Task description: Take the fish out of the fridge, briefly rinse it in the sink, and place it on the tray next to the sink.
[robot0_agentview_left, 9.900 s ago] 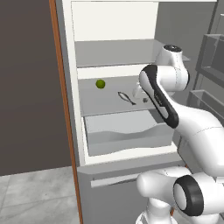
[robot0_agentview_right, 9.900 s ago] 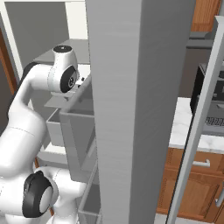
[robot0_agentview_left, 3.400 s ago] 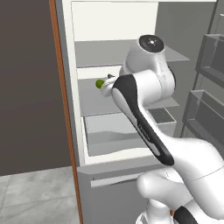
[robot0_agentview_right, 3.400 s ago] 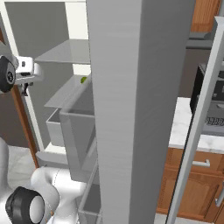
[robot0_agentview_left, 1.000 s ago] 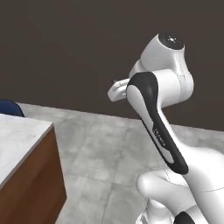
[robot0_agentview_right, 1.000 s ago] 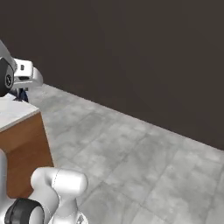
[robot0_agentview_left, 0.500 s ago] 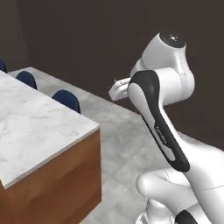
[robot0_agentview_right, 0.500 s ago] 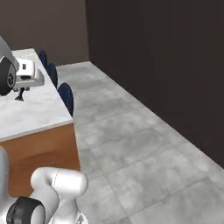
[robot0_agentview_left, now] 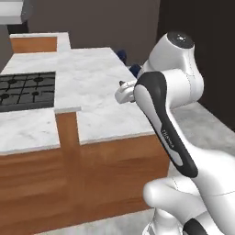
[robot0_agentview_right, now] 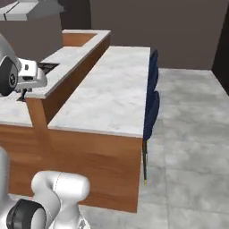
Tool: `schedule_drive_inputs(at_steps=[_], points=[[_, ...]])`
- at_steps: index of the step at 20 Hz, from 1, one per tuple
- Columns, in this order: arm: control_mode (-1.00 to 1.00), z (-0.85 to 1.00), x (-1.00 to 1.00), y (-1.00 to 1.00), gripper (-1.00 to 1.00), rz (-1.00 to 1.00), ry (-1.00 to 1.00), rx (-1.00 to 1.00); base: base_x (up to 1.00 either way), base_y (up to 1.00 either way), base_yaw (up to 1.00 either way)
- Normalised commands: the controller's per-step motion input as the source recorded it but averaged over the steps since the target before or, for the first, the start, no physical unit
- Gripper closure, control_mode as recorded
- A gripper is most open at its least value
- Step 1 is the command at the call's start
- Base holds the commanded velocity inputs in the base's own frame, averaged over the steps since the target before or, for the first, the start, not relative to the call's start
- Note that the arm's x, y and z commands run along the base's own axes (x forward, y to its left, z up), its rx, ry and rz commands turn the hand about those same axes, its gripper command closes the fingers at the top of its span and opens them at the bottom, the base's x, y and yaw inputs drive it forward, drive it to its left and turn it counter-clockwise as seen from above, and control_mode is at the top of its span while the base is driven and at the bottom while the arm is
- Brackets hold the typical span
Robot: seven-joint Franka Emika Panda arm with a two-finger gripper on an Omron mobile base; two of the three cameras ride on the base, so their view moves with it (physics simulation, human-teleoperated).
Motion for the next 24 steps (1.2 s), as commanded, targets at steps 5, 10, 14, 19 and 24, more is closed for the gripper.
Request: schedule_drive_inputs(at_steps=[5,10,14,19,24], points=[[1.0,0.0,0.0,0.0,1.0,0.0,0.0,0.0,0.22,0.0,0.91],[1.0,0.0,0.0,0.0,1.0,0.0,0.0,0.0,0.73,-0.05,0.8],[1.0,0.0,0.0,0.0,1.0,0.0,0.0,0.0,0.88,-0.09,0.77],[1.0,0.0,0.0,0.0,1.0,0.0,0.0,0.0,0.98,-0.11,0.69],[1.0,0.0,0.0,0.0,1.0,0.0,0.0,0.0,1.0,-0.02,0.51]])
